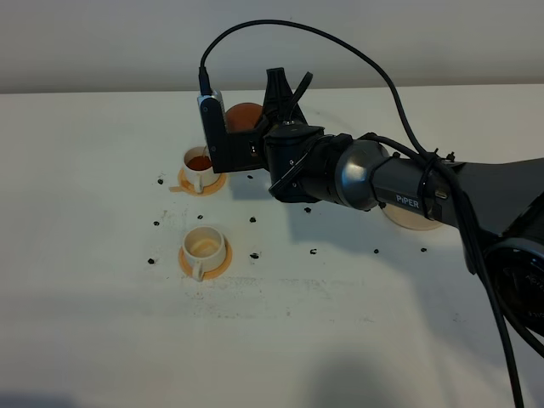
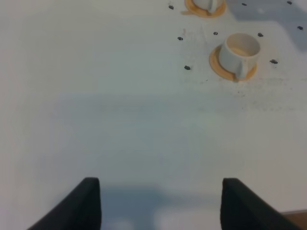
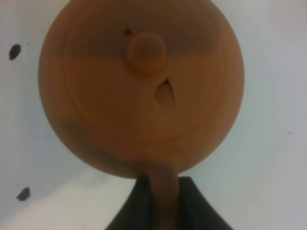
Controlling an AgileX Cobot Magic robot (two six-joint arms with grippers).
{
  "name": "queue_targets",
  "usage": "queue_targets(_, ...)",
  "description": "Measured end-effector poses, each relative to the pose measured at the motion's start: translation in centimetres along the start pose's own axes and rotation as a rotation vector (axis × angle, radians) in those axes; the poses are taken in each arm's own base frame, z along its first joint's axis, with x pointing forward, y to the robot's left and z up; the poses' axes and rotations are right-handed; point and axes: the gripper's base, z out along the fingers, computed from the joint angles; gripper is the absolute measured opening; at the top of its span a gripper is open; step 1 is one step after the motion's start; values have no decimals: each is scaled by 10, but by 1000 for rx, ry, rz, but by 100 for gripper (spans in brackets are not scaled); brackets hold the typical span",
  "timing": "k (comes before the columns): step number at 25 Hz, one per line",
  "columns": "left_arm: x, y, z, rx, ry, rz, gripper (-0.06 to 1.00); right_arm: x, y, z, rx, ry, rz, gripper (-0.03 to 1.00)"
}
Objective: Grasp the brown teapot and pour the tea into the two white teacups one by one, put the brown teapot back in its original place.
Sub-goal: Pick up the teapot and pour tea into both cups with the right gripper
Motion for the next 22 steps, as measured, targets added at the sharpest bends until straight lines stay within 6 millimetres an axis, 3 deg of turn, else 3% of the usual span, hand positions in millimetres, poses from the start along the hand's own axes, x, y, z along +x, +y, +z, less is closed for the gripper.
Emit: queue_targets(22,0,0,0,0,0,0,51,0,-2,0,22,0,-36,9)
